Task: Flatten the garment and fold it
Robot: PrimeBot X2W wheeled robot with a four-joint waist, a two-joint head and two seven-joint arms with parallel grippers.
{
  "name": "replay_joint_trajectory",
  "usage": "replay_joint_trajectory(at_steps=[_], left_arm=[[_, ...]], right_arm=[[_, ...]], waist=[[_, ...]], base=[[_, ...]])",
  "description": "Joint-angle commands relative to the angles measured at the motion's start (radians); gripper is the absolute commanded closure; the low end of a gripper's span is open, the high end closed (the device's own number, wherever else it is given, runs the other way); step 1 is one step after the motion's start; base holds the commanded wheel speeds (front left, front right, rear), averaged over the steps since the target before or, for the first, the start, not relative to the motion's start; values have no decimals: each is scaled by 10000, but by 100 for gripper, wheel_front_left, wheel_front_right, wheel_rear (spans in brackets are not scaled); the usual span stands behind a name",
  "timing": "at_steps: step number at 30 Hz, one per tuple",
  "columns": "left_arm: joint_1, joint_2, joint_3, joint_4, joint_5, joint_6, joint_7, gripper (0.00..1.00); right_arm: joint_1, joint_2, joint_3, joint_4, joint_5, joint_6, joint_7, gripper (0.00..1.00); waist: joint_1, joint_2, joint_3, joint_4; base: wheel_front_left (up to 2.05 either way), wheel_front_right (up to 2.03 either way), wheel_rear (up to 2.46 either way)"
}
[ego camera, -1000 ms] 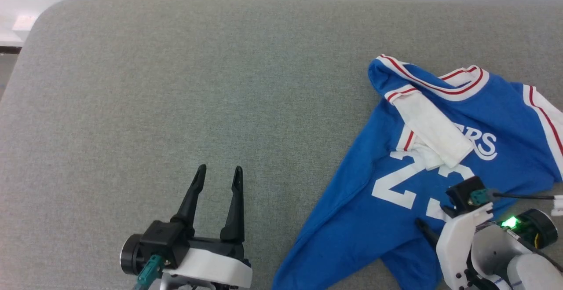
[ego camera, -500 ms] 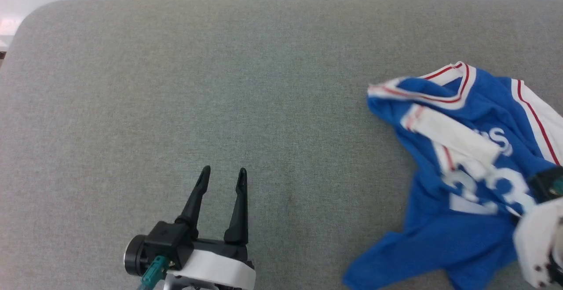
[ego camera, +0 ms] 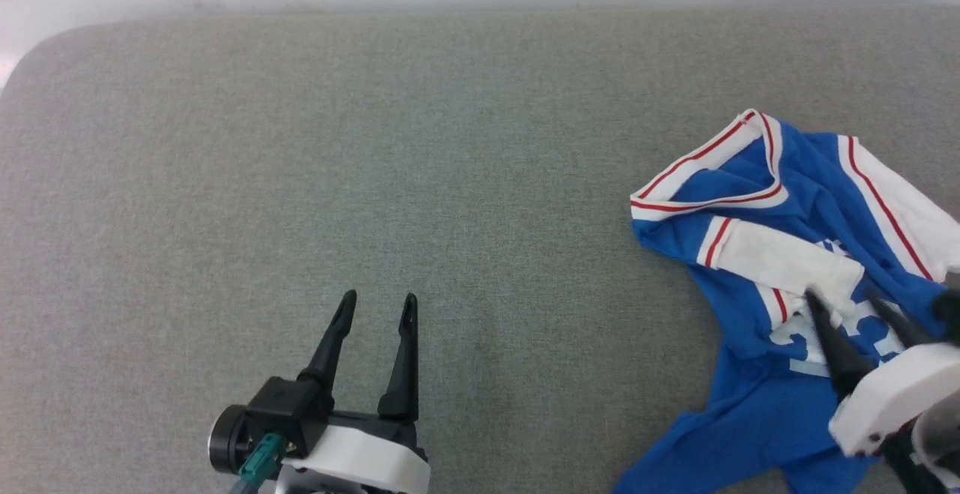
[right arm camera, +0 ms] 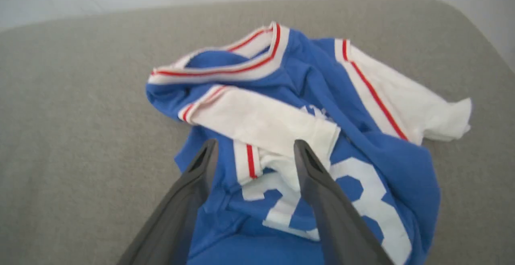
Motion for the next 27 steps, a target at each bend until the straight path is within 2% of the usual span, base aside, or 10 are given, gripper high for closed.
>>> replay_joint_trajectory(at_steps=[1, 6, 11, 14, 18, 21, 27], left_arm=[[-10, 91, 22, -20, -41, -16, 26, 0], [267, 138, -2, -136, -26, 126, 49, 0], [365, 161, -107, -278, 11, 227, 244, 0], [-279, 241, -435, -354, 272, -11, 631, 0], [-2009, 300, -1228, -115, 845, -658, 1977, 0], [-3583, -15, -1681, 330, 1057, -1100, 3180, 0], [-6151, -997, -2511, 1942, 1098, -1887, 5311, 0]], right_arm=[[-227, 239, -211, -462, 23, -21, -653, 0], [67, 1045, -1120, -1534, -975, -21, -3719, 0], [656, 1126, -1213, -683, -552, -21, -5412, 0], [593, 1129, -1248, -188, -413, -21, -5846, 0], [313, 1130, -1460, -96, -489, -21, -6015, 0], [55, 1131, -1611, -154, -539, -21, -5978, 0], [-391, 1131, -1871, -417, -584, -21, -5831, 0]], waist=[[0, 0, -110, -111], [0, 0, -244, -308], [0, 0, -142, -639], [0, 0, 36, -778], [0, 0, 334, -815], [0, 0, 632, -792], [0, 0, 1393, -841]], base=[[0, 0, 0], [0, 0, 0], [0, 0, 0], [0, 0, 0], [0, 0, 0], [0, 0, 0], [0, 0, 0]])
